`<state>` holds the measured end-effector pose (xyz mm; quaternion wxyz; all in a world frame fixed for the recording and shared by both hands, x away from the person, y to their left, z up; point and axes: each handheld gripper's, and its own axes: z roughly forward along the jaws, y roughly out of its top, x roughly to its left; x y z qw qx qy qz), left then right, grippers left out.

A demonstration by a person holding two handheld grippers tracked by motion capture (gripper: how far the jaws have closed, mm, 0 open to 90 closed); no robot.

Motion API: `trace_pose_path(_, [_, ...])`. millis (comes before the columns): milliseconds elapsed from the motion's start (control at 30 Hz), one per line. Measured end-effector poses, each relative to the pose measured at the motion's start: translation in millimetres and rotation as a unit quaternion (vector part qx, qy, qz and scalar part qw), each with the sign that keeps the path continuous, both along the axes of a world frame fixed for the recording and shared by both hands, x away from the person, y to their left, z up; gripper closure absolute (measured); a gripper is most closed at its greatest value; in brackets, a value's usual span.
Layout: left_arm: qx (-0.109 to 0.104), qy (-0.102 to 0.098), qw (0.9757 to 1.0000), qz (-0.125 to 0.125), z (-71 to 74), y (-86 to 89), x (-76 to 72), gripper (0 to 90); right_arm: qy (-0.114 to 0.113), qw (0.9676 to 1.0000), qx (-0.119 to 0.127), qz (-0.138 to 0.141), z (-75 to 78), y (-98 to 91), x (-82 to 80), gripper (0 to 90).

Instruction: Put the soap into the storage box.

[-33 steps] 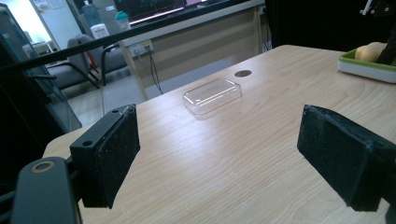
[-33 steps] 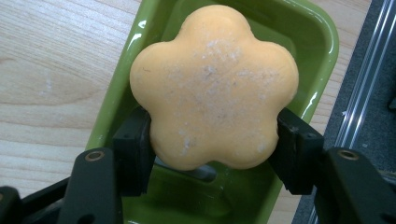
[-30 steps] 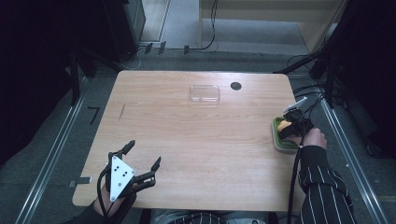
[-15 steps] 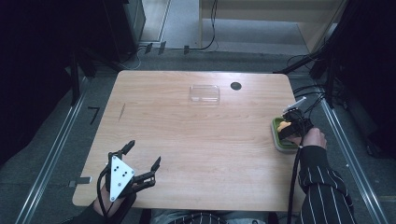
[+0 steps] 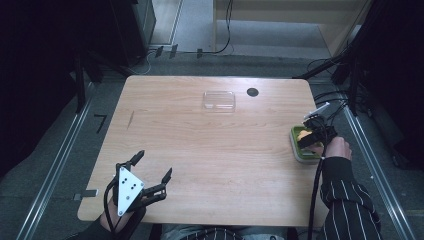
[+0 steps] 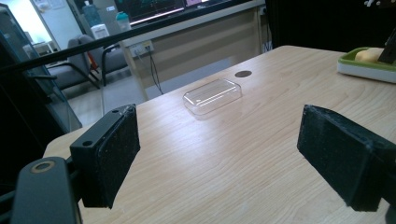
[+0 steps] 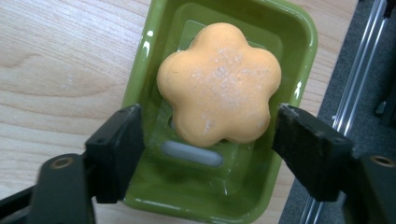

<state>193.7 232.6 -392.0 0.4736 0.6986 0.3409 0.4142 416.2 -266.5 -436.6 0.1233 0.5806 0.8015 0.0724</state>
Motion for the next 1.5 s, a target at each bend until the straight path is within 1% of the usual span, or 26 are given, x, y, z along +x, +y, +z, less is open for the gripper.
trace_pose_path(33, [0.001, 0.000, 1.0000, 0.000, 0.0, 0.1, 0.0, 13.5, 0.003, 1.0000, 0.000, 0.000, 1.5, 0.4, -1.4, 20.9])
trace_pose_path(67, [0.000, 0.000, 1.0000, 0.000, 0.0, 0.0, 0.0, 13.5, 0.002, 1.0000, 0.003, 0.002, 2.1, 0.5, -2.4, 19.0])
trace_pose_path(100, [0.000, 0.000, 1.0000, 0.000, 0.0, 0.0, 0.0, 13.5, 0.003, 1.0000, 0.004, -0.001, 3.4, 1.4, -4.0, 17.8])
trace_pose_path(167, [-0.002, 0.000, 1.0000, 0.000, -0.1, -0.3, 0.1, 13.5, 0.007, 0.9999, 0.009, 0.006, 5.6, 2.9, -8.6, 13.5])
trace_pose_path(300, [0.000, 0.000, 1.0000, 0.000, 0.1, 0.0, 0.1, 13.5, 0.012, 0.9998, 0.009, 0.009, 7.9, 5.6, -14.1, 10.7])
trace_pose_path(333, [0.000, 0.000, 1.0000, 0.001, 0.0, 0.0, 0.1, 13.5, 0.014, 0.9998, 0.010, 0.014, 8.1, 6.2, -15.8, 10.2])
trace_pose_path(367, [0.000, 0.000, 1.0000, 0.000, 0.0, 0.0, 0.1, 13.5, 0.015, 0.9997, 0.008, 0.016, 9.4, 8.5, -20.0, 8.4])
trace_pose_path(400, [0.000, 0.000, 1.0000, 0.000, 0.1, 0.0, 0.1, 13.5, 0.015, 0.9997, 0.008, 0.016, 9.4, 8.5, -20.0, 8.4])
trace_pose_path(433, [0.000, 0.000, 1.0000, 0.000, 0.1, 0.1, 0.0, 13.5, 0.021, 0.9994, 0.010, 0.024, 9.8, 11.0, -24.2, 7.7])
trace_pose_path(567, [-0.001, 0.000, 1.0000, 0.001, 0.1, 0.2, 0.1, 13.5, 0.024, 0.9993, 0.009, 0.028, 10.7, 15.5, -30.0, 6.9])
trace_pose_path(600, [-0.001, 0.000, 1.0000, 0.001, 0.1, 0.2, 0.1, 13.5, 0.023, 0.9991, 0.008, 0.035, 11.0, 17.1, -32.4, 6.5])
trace_pose_path(700, [-0.002, 0.000, 1.0000, 0.001, 0.1, 0.2, 0.1, 13.5, 0.030, 0.9986, 0.006, 0.044, 10.8, 23.0, -39.5, 5.2])
trace_pose_path(733, [-0.001, 0.000, 1.0000, 0.000, 0.0, 0.1, 0.1, 13.5, 0.034, 0.9980, 0.005, 0.053, 9.6, 27.1, -44.3, 5.0])
trace_pose_path(800, [-0.001, 0.000, 1.0000, 0.000, 0.0, 0.1, 0.0, 13.5, 0.037, 0.9978, 0.003, 0.055, 9.4, 29.0, -46.4, 4.8])
trace_pose_path(867, [-0.001, 0.000, 1.0000, 0.001, 0.0, 0.2, 0.1, 13.5, 0.040, 0.9967, 0.002, 0.071, 8.1, 34.9, -53.6, 4.6])
trace_pose_path(900, [-0.001, 0.000, 1.0000, 0.000, 0.1, 0.2, 0.1, 13.5, 0.044, 0.9965, 0.000, 0.071, 7.8, 37.5, -56.1, 4.6])
trace_pose_path(1000, [-0.001, 0.000, 1.0000, 0.000, -0.1, -0.1, 0.2, 13.5, 0.052, 0.9945, 0.004, 0.090, 5.7, 45.0, -65.0, 4.6])
trace_pose_path(1033, [0.000, 0.000, 1.0000, 0.000, 0.1, 0.1, 0.2, 13.5, 0.052, 0.9937, 0.001, 0.099, 4.0, 49.5, -70.9, 4.5])
trace_pose_path(1100, [-0.002, 0.000, 1.0000, 0.001, 0.0, -0.1, 0.3, 13.5, 0.054, 0.9933, 0.001, 0.102, 3.0, 51.2, -73.2, 4.5])
trace_pose_path(1133, [-0.002, 0.000, 1.0000, 0.000, -0.1, -0.1, 0.3, 13.5, 0.059, 0.9921, -0.001, 0.111, 1.1, 55.4, -79.5, 4.5])
trace_pose_path(1267, [-0.002, 0.000, 1.0000, -0.001, -0.1, -0.6, 0.5, 13.5, 0.061, 0.9902, -0.001, 0.125, -2.3, 60.5, -89.3, 4.5])
trace_pose_path(1400, [-0.002, 0.000, 1.0000, -0.002, -0.1, -0.6, 0.7, 13.5, 0.066, 0.9891, 0.001, 0.132, -5.1, 62.6, -96.4, 4.5])
trace_pose_path(1433, [-0.002, 0.000, 1.0000, -0.002, -0.2, -0.7, 0.8, 13.5, 0.075, 0.9877, 0.000, 0.137, -7.7, 63.9, -101.1, 4.5])
trace_pose_path(1500, [-0.002, 0.000, 1.0000, -0.002, -0.2, -0.7, 0.8, 13.5, 0.078, 0.9871, -0.001, 0.139, -8.6, 64.1, -102.7, 4.5])
